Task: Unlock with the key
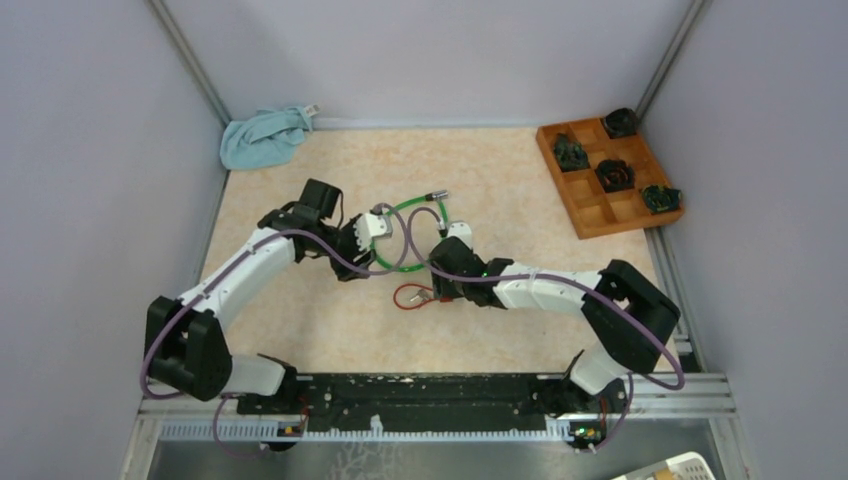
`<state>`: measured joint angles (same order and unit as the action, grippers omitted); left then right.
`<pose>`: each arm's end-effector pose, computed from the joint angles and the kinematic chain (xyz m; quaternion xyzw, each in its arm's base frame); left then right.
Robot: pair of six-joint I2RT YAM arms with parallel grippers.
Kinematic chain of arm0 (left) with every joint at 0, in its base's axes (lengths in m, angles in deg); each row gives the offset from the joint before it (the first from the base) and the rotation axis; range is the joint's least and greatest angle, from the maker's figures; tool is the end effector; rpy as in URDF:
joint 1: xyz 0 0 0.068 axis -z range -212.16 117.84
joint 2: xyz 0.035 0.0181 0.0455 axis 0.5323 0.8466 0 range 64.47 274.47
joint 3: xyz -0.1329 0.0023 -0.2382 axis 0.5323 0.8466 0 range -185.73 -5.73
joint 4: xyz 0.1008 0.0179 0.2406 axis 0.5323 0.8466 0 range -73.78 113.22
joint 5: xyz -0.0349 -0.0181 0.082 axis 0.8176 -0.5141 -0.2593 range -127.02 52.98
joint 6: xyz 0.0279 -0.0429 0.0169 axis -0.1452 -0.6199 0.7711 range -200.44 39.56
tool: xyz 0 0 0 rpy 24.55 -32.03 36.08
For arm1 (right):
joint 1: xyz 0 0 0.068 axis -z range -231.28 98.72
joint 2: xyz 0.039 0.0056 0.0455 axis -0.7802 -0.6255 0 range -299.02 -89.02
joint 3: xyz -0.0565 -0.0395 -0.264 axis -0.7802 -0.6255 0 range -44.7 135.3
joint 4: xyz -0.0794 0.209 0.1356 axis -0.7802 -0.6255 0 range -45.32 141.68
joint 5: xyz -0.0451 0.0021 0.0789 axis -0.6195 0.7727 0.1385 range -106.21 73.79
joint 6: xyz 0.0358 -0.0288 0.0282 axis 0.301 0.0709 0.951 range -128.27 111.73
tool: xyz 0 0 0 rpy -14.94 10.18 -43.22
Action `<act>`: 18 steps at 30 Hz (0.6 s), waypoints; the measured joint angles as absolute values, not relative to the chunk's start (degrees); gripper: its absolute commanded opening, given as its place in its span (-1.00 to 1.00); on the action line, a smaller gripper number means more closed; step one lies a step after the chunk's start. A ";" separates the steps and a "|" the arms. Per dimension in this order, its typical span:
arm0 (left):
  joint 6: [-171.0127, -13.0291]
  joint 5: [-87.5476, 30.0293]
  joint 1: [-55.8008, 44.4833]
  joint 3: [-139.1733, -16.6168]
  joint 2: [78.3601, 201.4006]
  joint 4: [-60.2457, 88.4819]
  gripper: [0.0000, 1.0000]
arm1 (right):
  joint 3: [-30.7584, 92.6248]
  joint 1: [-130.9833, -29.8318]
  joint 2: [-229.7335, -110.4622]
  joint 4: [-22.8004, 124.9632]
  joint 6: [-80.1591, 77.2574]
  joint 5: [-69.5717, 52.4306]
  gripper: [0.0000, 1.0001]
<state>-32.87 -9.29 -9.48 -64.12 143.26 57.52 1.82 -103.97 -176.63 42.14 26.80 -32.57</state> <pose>0.2421 -0.1191 0.2504 0.5896 0.7362 -0.1757 0.2819 0.1908 0.2339 0.1779 -0.0954 0.9283 0.1345 0.3332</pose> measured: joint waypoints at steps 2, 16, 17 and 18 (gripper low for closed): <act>-32.89 -8.81 -10.60 -63.75 142.71 57.32 0.35 | 1.80 -104.12 -176.87 41.76 26.78 -32.55 -0.01; -21.11 -18.10 -13.18 -51.61 138.03 54.68 0.46 | -1.59 -104.23 -176.85 43.16 27.83 -31.17 -0.25; -20.17 -18.93 -13.18 -51.24 137.62 54.79 0.46 | -1.59 -104.25 -176.85 43.23 27.90 -31.13 -0.38; -19.38 -19.57 -13.18 -51.18 137.29 54.85 0.46 | -1.59 -104.27 -176.85 43.23 27.94 -31.11 -0.49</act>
